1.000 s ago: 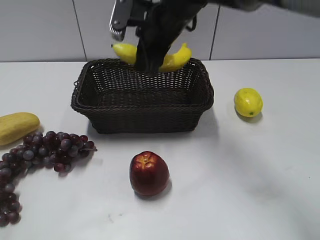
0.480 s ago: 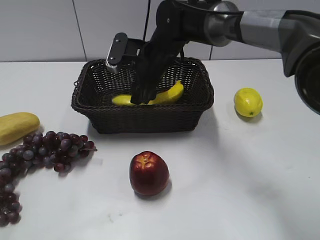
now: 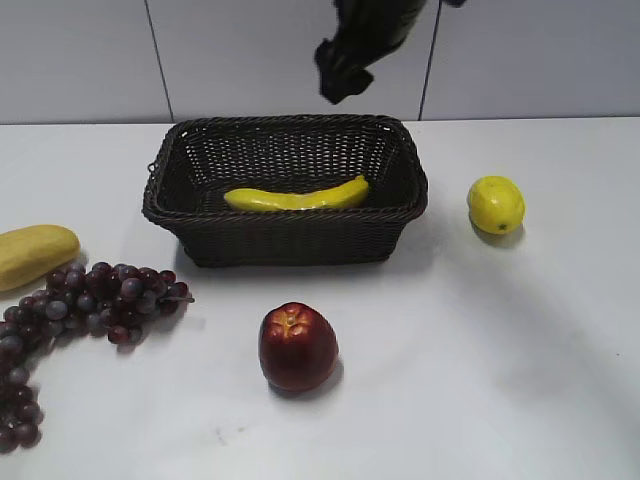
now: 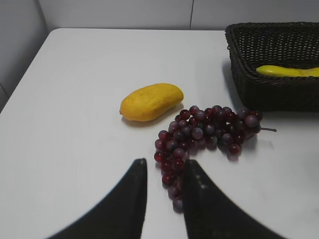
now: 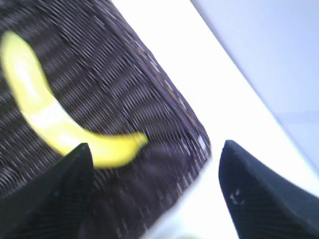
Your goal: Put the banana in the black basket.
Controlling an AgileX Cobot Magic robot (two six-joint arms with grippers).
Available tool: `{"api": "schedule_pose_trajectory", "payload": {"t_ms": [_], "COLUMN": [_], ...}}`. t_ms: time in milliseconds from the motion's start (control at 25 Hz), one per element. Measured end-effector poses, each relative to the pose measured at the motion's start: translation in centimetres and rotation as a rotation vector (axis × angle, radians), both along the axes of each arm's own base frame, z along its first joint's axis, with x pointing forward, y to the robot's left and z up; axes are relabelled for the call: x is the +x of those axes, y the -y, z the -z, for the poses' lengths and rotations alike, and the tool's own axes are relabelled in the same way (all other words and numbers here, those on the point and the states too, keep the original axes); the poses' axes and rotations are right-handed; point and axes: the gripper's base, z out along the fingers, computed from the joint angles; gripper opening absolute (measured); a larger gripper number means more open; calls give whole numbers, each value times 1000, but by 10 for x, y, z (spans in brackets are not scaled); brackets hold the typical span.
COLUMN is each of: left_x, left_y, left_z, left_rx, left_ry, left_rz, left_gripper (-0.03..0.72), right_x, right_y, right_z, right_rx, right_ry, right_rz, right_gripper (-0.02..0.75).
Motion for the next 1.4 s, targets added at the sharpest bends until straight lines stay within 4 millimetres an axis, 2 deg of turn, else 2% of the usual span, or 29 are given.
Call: {"api": "schedule_pose_trajectory", "payload": {"t_ms": [280,360,480,600,760,960,1160,1400], "left_x": [0,0,0,0,0,0,0,0], "left_y": [0,0,0,0,0,0,0,0], "left_z": [0,0,0,0,0,0,0,0], "left_rx": [0,0,0,0,0,0,0,0], "left_ry": [0,0,0,0,0,0,0,0], "left_rz": [0,0,0,0,0,0,0,0], "left_gripper": [237,237,237,237,237,237,237,237], "right_x": [22,23,23,12,-23,-87,-154,-231], "right_y": [112,134,154,162,168,178,188,200], "right_z": [1,-1,-10,-22,-40,-52,-47,-29], "right_rx": [98,101,115,126,123,145,177,192], "right_ry": [-281,-315,-311,-304,-318,-282,-235,-208], "right_rz": [438,517,581,609,616,624,638,641], "right_gripper": [585,585,585,585,584,584,584,584]}}
